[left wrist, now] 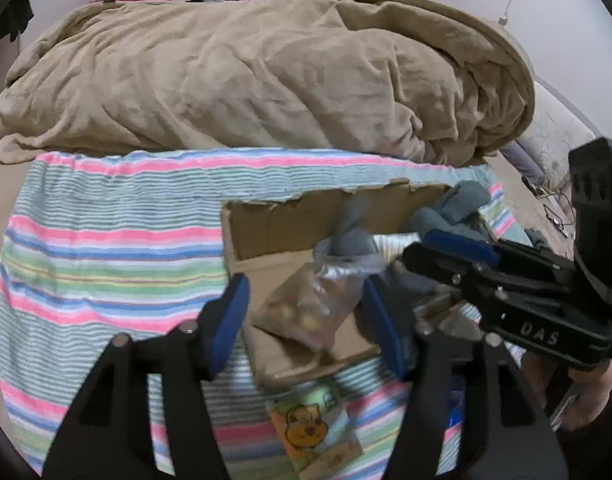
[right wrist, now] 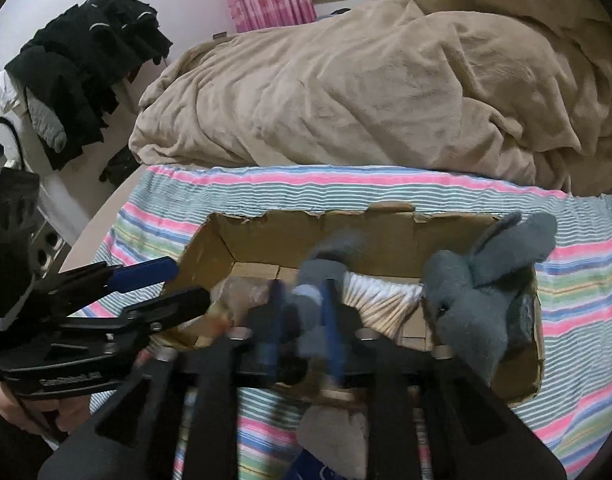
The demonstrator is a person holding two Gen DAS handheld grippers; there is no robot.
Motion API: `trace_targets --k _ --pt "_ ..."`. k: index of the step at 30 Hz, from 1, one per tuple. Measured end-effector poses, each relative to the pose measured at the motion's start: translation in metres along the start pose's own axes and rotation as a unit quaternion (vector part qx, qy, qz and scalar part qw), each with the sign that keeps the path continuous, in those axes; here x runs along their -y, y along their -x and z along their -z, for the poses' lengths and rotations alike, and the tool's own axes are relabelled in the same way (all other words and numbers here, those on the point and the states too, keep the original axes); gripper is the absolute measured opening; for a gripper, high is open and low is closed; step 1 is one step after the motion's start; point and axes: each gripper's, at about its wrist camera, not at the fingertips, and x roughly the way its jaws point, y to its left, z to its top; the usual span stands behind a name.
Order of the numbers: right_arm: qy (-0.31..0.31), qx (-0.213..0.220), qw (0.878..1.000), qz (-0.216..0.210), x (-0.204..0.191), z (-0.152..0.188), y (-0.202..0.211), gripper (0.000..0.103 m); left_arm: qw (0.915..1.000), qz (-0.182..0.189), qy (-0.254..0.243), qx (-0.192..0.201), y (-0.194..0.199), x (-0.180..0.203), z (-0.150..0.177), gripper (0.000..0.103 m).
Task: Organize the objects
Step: 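Grasp the clear snack bag with the left tool while the right tool grasps grey gloves, both into box, then move both tools back toward the tissue packs and white sock bundle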
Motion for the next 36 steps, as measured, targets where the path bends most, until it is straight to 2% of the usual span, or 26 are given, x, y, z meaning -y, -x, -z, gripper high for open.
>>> trace_targets --k 2,16,24,28,33,36 --pt "-0.007 0.003 1.000 -0.007 0.002 -0.001 0.002 0.049 1.0000 -0.001 0.005 0.006 0.008 0.000 0.001 0.067" --pt "-0.008 0.024 1.000 0.007 -0.008 0.016 0.054 0.050 0.9990 -0.012 0.028 0.033 0.071 0.016 0.018 0.074" --pt "-0.002 0.027 0.999 0.029 -0.013 0.034 0.089 0.051 0.9973 -0.035 0.040 0.051 0.102 0.029 0.040 0.076" --pt "0.006 0.029 0.999 0.044 -0.017 0.043 0.107 0.053 0.9965 -0.051 0.037 0.055 0.114 0.034 0.055 0.083" --pt "0.011 0.047 0.997 0.054 -0.021 0.055 0.135 0.071 0.9961 -0.055 0.049 0.049 0.119 0.035 0.073 0.084" --pt "0.009 0.051 0.997 0.061 -0.020 0.062 0.146 0.076 0.9956 -0.063 0.050 0.049 0.120 0.037 0.081 0.091"
